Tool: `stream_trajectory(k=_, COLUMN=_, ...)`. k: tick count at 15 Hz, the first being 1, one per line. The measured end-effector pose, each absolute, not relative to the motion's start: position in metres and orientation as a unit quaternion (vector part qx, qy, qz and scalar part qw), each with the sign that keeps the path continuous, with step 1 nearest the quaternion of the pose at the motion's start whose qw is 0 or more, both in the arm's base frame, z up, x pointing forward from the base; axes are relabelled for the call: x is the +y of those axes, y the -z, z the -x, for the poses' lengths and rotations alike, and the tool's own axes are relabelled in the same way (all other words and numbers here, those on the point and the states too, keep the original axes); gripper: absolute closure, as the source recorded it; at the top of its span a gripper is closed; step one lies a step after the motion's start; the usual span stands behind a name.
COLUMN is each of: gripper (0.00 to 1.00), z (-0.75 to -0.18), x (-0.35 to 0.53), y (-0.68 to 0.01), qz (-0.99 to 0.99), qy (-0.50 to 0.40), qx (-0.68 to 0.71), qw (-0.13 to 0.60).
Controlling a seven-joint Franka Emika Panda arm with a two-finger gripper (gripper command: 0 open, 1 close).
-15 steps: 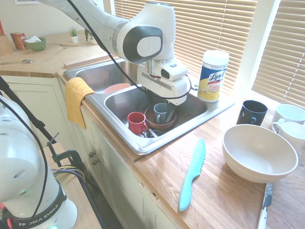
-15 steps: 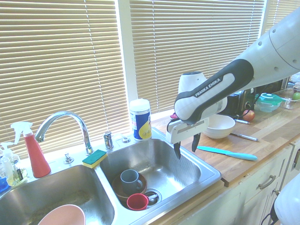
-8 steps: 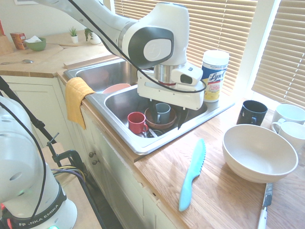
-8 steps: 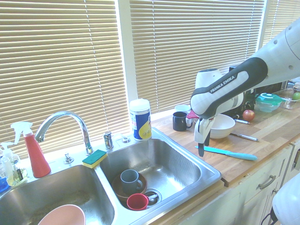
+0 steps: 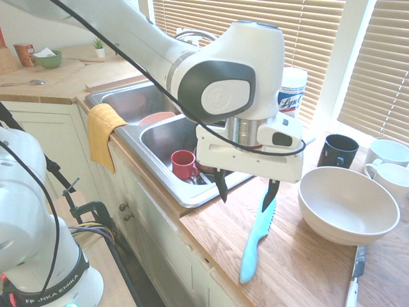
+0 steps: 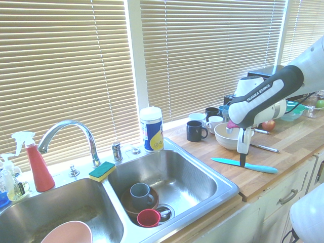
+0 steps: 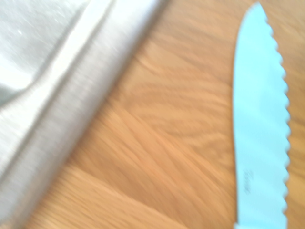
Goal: Put the knife into the sink
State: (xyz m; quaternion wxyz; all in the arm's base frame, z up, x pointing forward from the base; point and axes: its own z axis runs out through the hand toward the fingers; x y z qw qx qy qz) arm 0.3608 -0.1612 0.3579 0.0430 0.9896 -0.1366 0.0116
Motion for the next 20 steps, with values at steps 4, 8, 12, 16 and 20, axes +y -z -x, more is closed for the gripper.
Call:
stream_trajectory(k=4, gripper=0.00, z=-0.351, x=-0.185, y=-0.343, qz=-0.988, qy=-0.012, qx=-0.146, qw=0.044)
stream_trajectory(k=8, gripper=0.00, z=-0.353, x=-0.193, y=-0.329, qz=-0.987, qy=-0.015, qx=-0.152, qw=0.044)
stream_trajectory(k=12, gripper=1.00, z=-0.353, x=-0.200, y=-0.316, qz=-0.986, qy=-0.012, qx=-0.163, qw=0.041)
stream_trajectory(k=16, gripper=1.00, z=-0.353, x=-0.200, y=-0.313, qz=-0.985, qy=-0.010, qx=-0.165, qw=0.040)
stream_trajectory(k=20, gripper=1.00, z=-0.354, x=-0.197, y=-0.312, qz=-0.985, qy=-0.010, qx=-0.167, qw=0.035)
